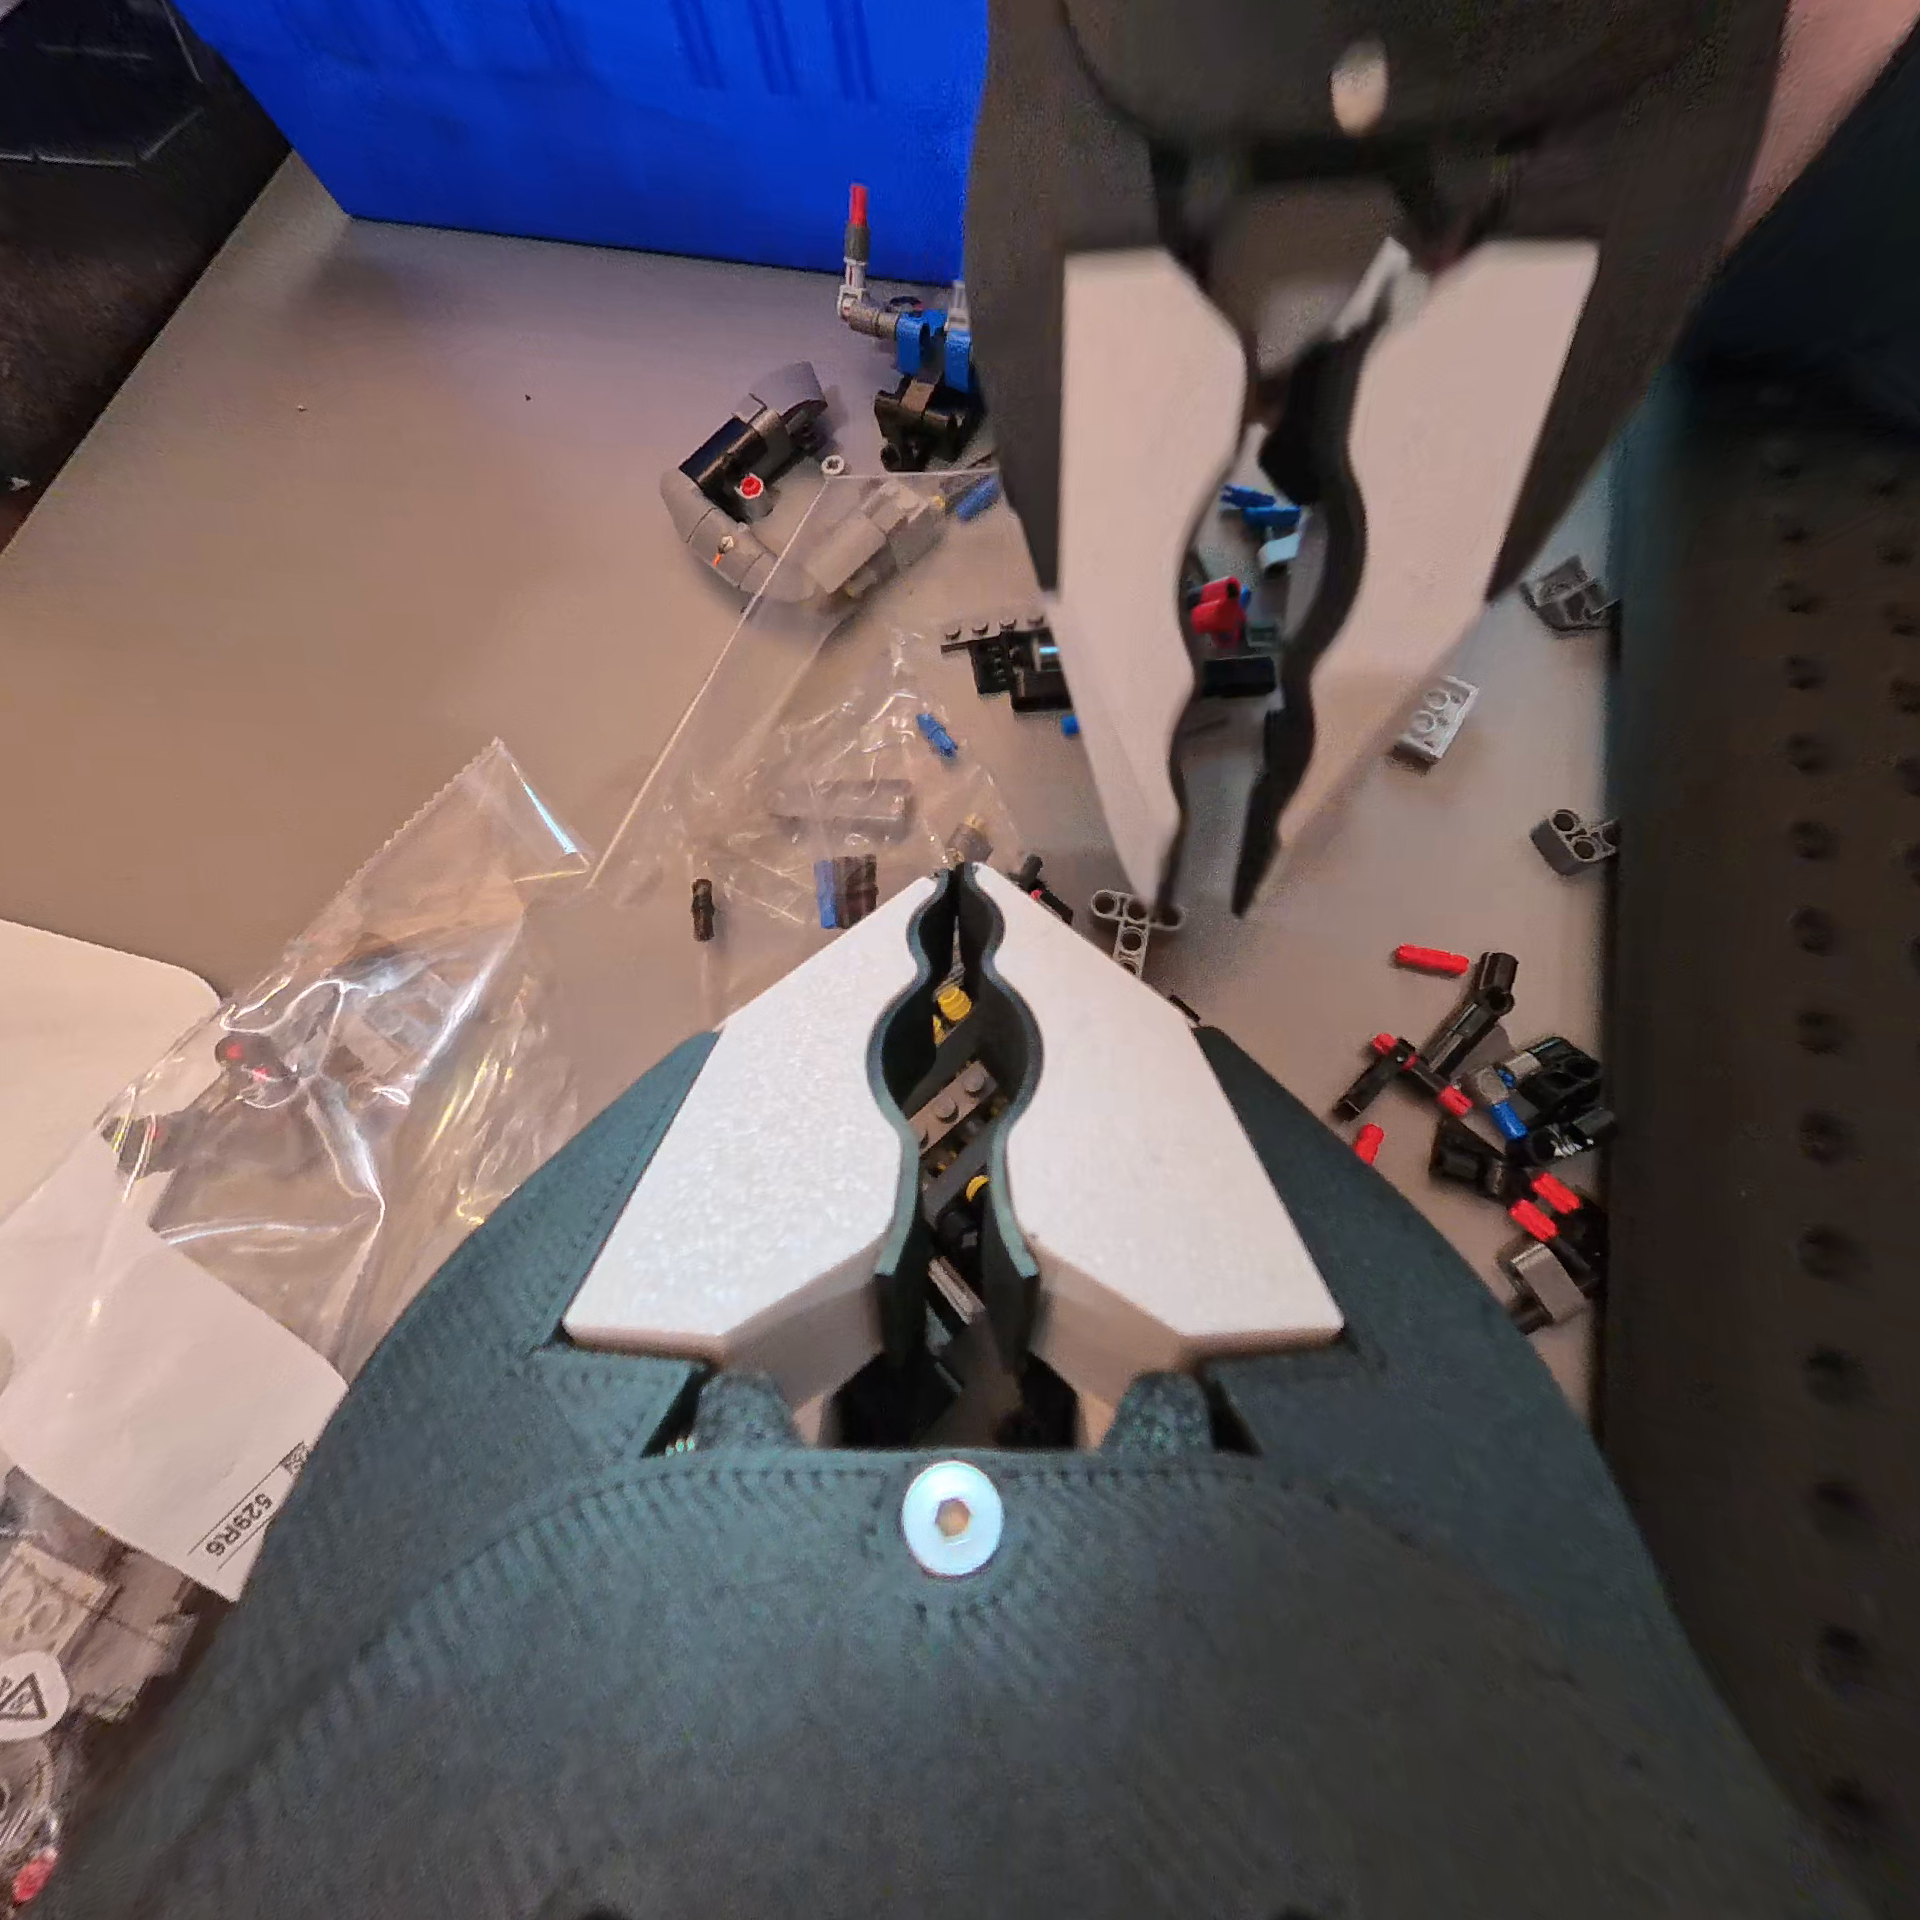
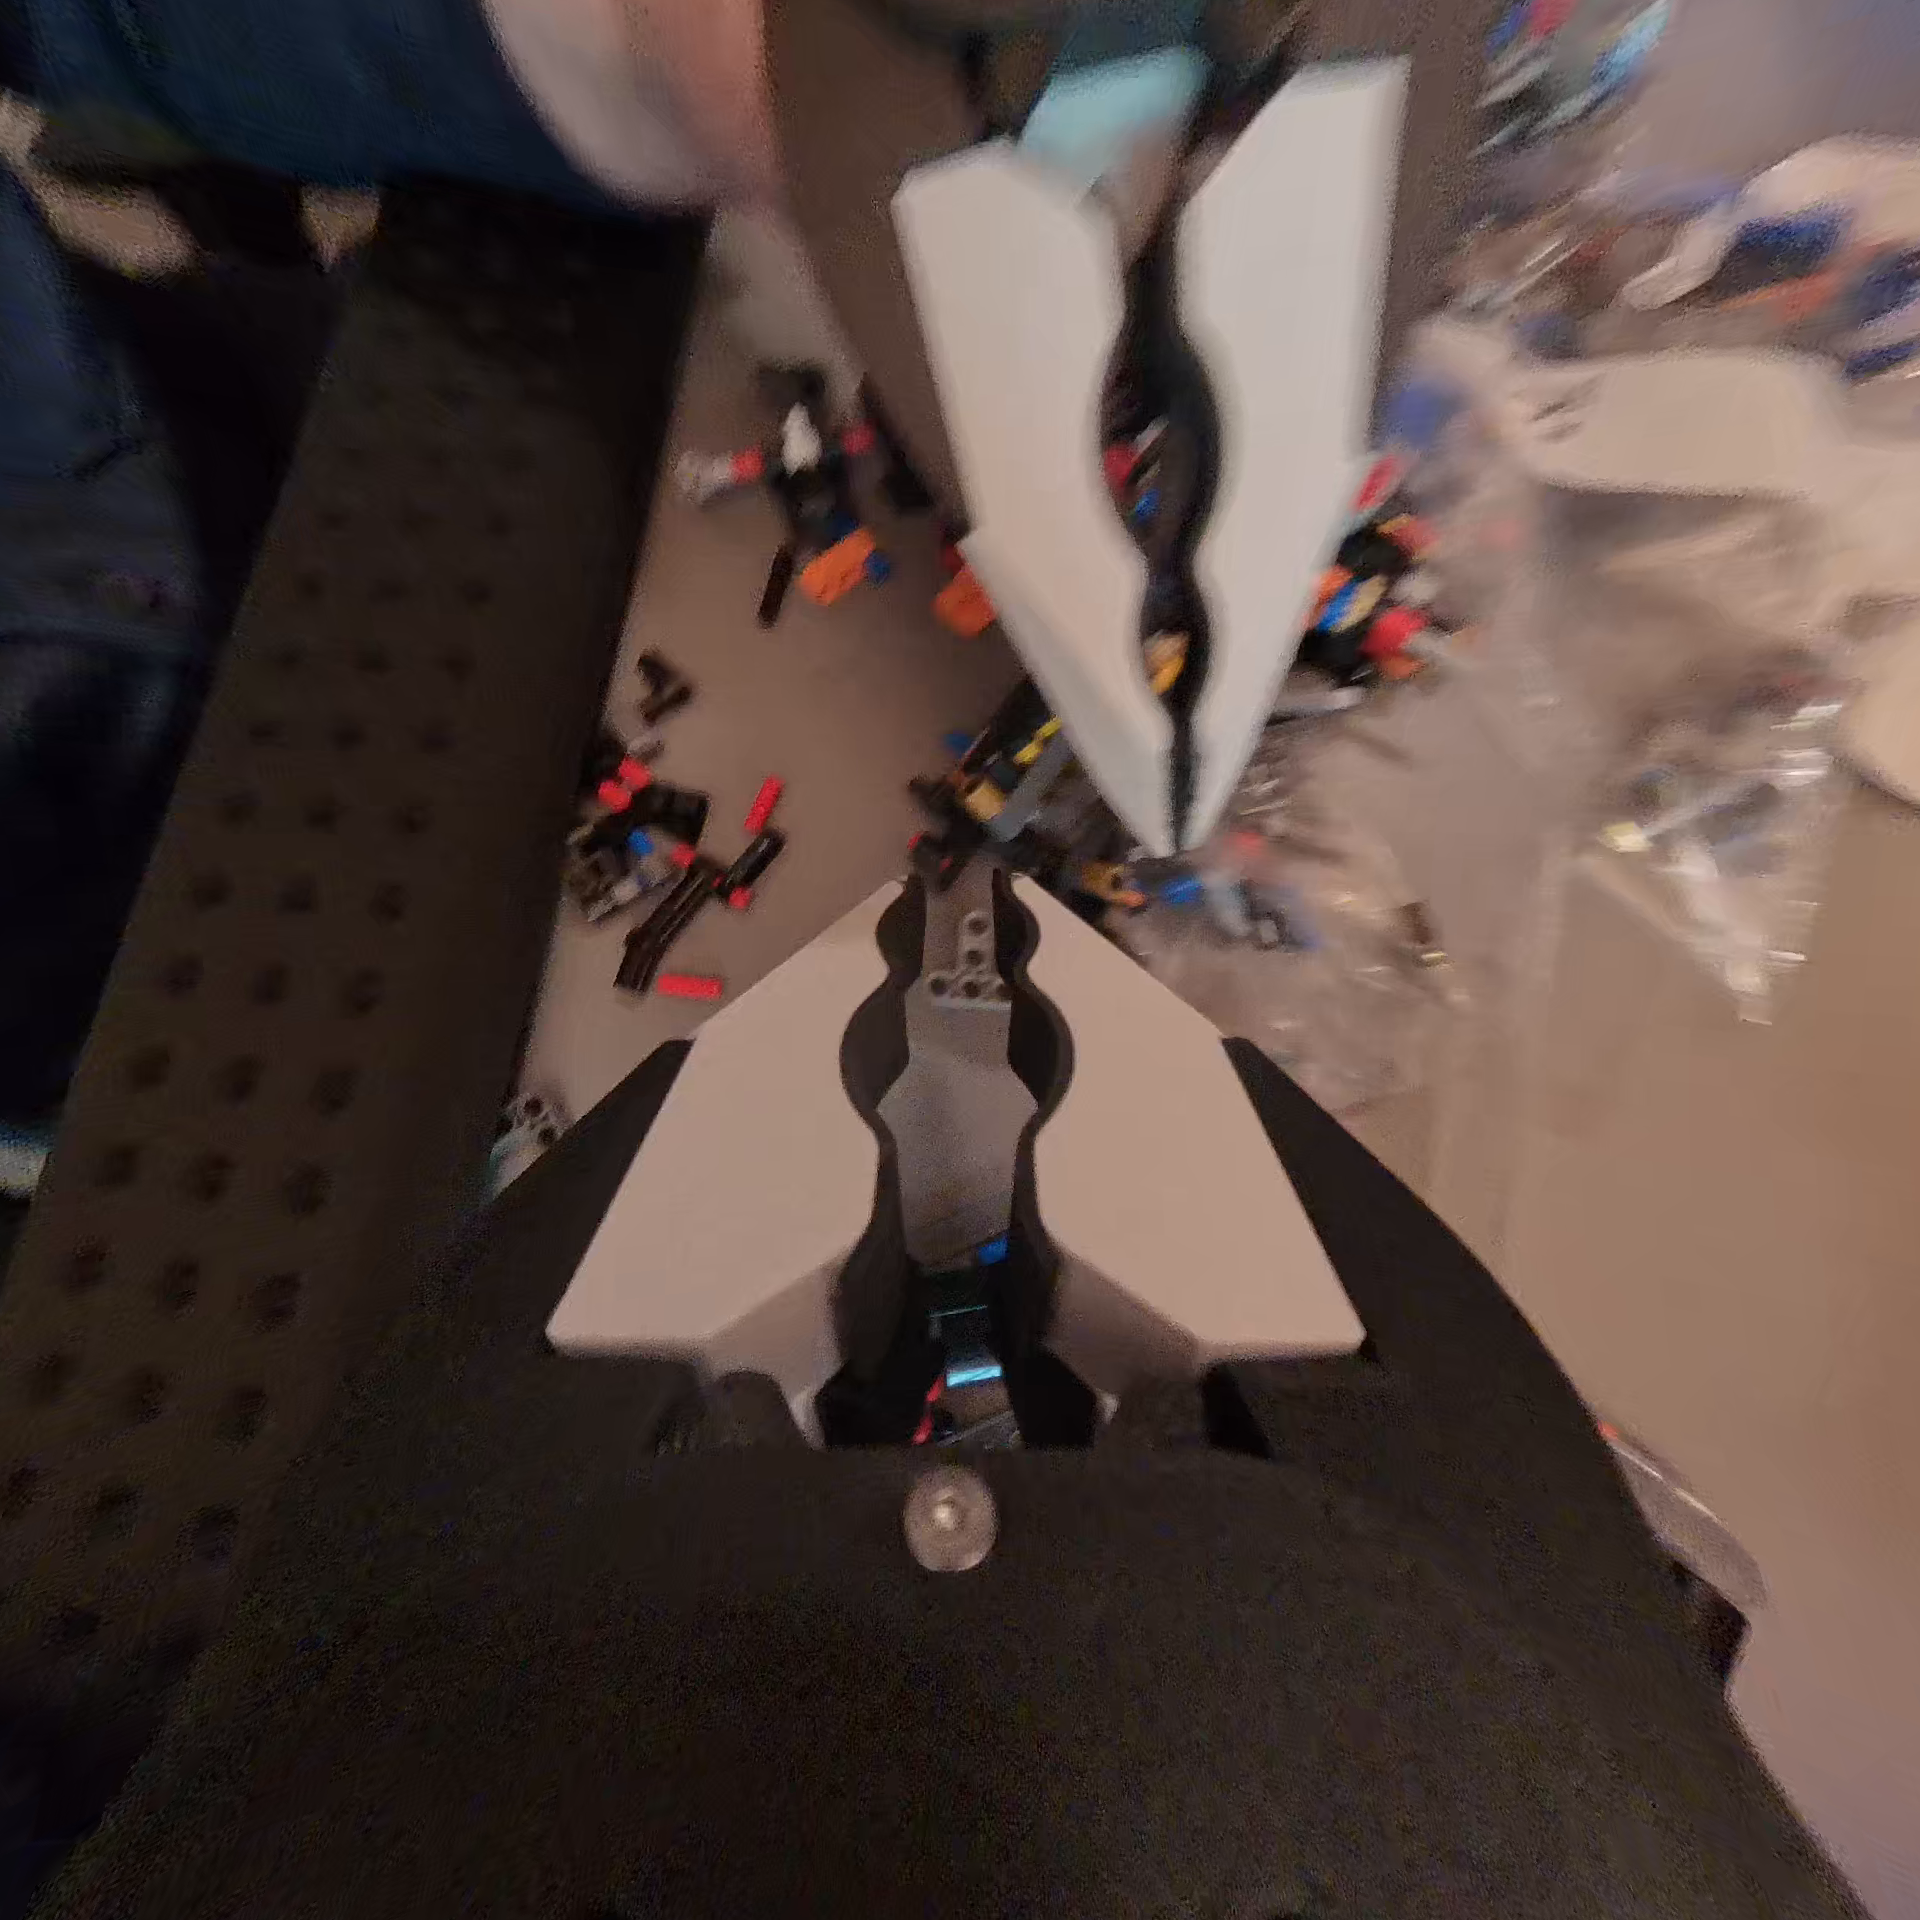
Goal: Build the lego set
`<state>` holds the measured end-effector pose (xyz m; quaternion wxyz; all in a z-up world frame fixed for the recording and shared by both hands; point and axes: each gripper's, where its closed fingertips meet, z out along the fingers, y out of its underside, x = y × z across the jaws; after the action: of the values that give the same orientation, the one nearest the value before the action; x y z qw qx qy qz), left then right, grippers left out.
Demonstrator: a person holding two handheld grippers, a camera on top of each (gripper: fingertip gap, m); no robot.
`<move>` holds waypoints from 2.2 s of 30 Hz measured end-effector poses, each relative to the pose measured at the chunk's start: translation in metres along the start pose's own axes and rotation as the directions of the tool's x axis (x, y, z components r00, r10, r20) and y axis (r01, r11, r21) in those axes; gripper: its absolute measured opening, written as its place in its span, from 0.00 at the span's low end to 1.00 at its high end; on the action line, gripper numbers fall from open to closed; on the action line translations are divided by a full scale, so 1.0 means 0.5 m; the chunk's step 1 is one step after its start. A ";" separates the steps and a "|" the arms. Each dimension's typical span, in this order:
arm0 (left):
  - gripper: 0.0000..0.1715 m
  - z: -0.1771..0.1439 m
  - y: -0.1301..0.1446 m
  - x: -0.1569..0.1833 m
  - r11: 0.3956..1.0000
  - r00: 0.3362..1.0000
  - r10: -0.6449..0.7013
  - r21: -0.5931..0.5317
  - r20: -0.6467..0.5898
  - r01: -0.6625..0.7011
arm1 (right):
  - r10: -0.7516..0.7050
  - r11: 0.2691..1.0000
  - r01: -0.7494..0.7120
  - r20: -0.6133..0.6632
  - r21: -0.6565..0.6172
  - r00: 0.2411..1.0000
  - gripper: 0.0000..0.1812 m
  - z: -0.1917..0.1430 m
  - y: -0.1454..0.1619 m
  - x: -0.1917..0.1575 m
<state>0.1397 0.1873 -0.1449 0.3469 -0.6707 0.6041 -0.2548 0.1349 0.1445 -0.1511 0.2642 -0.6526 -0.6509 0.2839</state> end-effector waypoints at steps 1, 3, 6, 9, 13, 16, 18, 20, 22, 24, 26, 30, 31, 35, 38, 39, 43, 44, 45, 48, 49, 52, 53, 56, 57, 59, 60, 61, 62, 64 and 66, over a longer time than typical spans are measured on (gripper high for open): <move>0.00 0.000 0.000 0.000 1.000 1.000 0.002 -0.002 0.000 -0.002 | -0.022 0.997 0.024 0.030 -0.067 0.999 0.06 0.018 0.018 -0.014; 0.00 0.000 0.000 0.001 1.000 1.000 0.001 0.000 0.000 -0.001 | -0.049 0.987 0.059 0.068 -0.152 0.996 0.06 0.045 0.042 -0.031; 0.00 -0.003 -0.002 -0.003 1.000 1.000 -0.003 0.008 0.006 0.003 | -0.015 0.983 0.016 0.008 -0.181 1.000 0.05 0.040 0.055 -0.005; 0.00 -0.003 -0.003 -0.004 1.000 1.000 -0.005 0.009 0.009 0.005 | 0.070 0.975 -0.099 -0.148 -0.200 0.986 0.04 0.010 0.082 0.061; 0.00 -0.002 -0.004 -0.003 1.000 1.000 -0.002 0.009 0.008 0.002 | 0.093 0.962 -0.147 -0.230 -0.229 0.969 0.06 -0.001 0.108 0.095; 0.00 -0.004 -0.004 -0.003 1.000 1.000 -0.003 0.012 0.009 0.003 | 0.075 0.964 -0.129 -0.227 -0.234 0.971 0.07 0.006 0.107 0.094; 0.00 -0.003 -0.005 -0.003 1.000 1.000 -0.004 0.012 0.008 0.004 | 0.080 0.966 -0.133 -0.229 -0.224 0.970 0.07 0.009 0.104 0.097; 0.00 -0.002 -0.004 -0.003 1.000 1.000 -0.003 0.010 0.007 0.002 | 0.081 0.963 -0.137 -0.235 -0.231 0.969 0.07 0.011 0.109 0.101; 0.00 -0.002 -0.004 -0.003 1.000 1.000 -0.004 0.009 0.006 0.004 | 0.078 0.961 -0.137 -0.239 -0.239 0.968 0.06 0.010 0.112 0.102; 0.00 -0.002 -0.003 -0.003 1.000 1.000 -0.004 0.009 0.006 0.004 | 0.079 0.965 -0.133 -0.233 -0.228 0.969 0.06 0.000 0.106 0.097; 0.00 -0.002 -0.004 -0.003 1.000 1.000 -0.005 0.010 0.005 0.005 | 0.070 0.964 -0.124 -0.225 -0.235 0.972 0.06 -0.015 0.104 0.085; 0.00 0.001 -0.002 -0.001 1.000 1.000 -0.003 0.005 0.001 0.003 | 0.061 0.949 -0.124 -0.217 -0.289 0.974 0.04 -0.031 0.123 0.069; 0.00 0.002 -0.002 -0.001 1.000 1.000 -0.002 0.003 0.001 0.002 | 0.076 0.944 -0.137 -0.206 -0.300 0.976 0.04 -0.031 0.131 0.065; 0.00 0.002 -0.001 -0.003 1.000 1.000 -0.004 0.003 0.003 0.004 | 0.103 0.914 -0.166 -0.183 -0.370 0.978 0.04 -0.027 0.159 0.052; 0.00 0.002 -0.001 -0.003 1.000 1.000 -0.004 0.003 0.004 0.004 | 0.132 0.901 -0.206 -0.211 -0.382 0.969 0.06 -0.037 0.168 0.059; 0.00 0.002 -0.001 -0.003 1.000 1.000 -0.004 0.002 0.003 0.004 | 0.136 0.900 -0.210 -0.211 -0.383 0.968 0.06 -0.039 0.171 0.058; 0.00 0.004 -0.001 -0.001 1.000 1.000 -0.002 0.000 0.001 0.002 | 0.174 0.896 -0.237 -0.194 -0.374 0.965 0.07 -0.041 0.174 0.050; 0.00 0.003 -0.001 -0.001 1.000 1.000 -0.001 -0.001 0.002 0.001 | 0.180 0.896 -0.242 -0.194 -0.372 0.964 0.07 -0.041 0.174 0.051; 0.00 0.003 -0.001 -0.001 1.000 1.000 0.000 0.000 0.003 0.000 | 0.179 0.896 -0.245 -0.204 -0.370 0.963 0.07 -0.042 0.175 0.055; 0.00 0.002 -0.002 -0.002 1.000 1.000 -0.001 0.003 0.003 0.001 | 0.186 0.903 -0.258 -0.229 -0.343 0.955 0.08 -0.036 0.166 0.072; 0.00 0.002 -0.002 -0.002 1.000 1.000 -0.001 0.003 0.003 0.001 | 0.186 0.908 -0.259 -0.234 -0.331 0.954 0.08 -0.031 0.162 0.077; 0.00 0.001 -0.003 -0.003 1.000 1.000 -0.002 0.004 0.004 0.002 | 0.208 0.904 -0.298 -0.294 -0.306 0.933 0.12 -0.031 0.159 0.103; 0.00 0.001 -0.003 -0.003 1.000 1.000 -0.002 0.005 0.003 0.002 | 0.219 0.905 -0.311 -0.308 -0.290 0.926 0.14 -0.031 0.158 0.111; 0.00 0.003 -0.002 -0.001 1.000 1.000 -0.001 0.001 0.002 0.001 | 0.270 0.898 -0.362 -0.335 -0.252 0.903 0.14 -0.031 0.158 0.130; 0.00 0.003 -0.002 -0.001 1.000 1.000 0.000 0.001 0.001 0.000 | 0.282 0.897 -0.370 -0.328 -0.243 0.901 0.14 -0.030 0.157 0.130; 0.00 0.003 -0.003 -0.001 1.000 1.000 0.001 0.002 0.003 -0.001 | 0.288 0.897 -0.374 -0.328 -0.238 0.900 0.14 -0.028 0.155 0.131; 0.00 0.002 -0.003 -0.001 1.000 1.000 0.000 0.003 0.003 0.000 | 0.282 0.899 -0.367 -0.327 -0.239 0.902 0.13 -0.027 0.154 0.131; 0.00 0.002 -0.003 -0.002 1.000 1.000 0.000 0.004 0.003 0.000 | 0.269 0.904 -0.354 -0.325 -0.240 0.907 0.11 -0.025 0.152 0.130; 0.00 0.002 -0.003 -0.002 1.000 1.000 0.000 0.004 0.004 0.000 | 0.259 0.909 -0.343 -0.322 -0.239 0.911 0.07 -0.023 0.150 0.129; 0.00 0.002 -0.003 -0.002 1.000 1.000 0.000 0.003 0.004 0.000 | 0.257 0.912 -0.338 -0.316 -0.233 0.913 0.05 -0.018 0.146 0.129; 0.00 0.002 -0.003 -0.002 1.000 1.000 0.000 0.003 0.004 0.000 | 0.256 0.914 -0.336 -0.317 -0.229 0.913 0.02 -0.019 0.147 0.130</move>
<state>0.1411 0.1885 -0.1444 0.3492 -0.6707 0.6030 -0.2542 0.1925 0.2090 -0.1987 0.2128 -0.8085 -0.5329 0.1310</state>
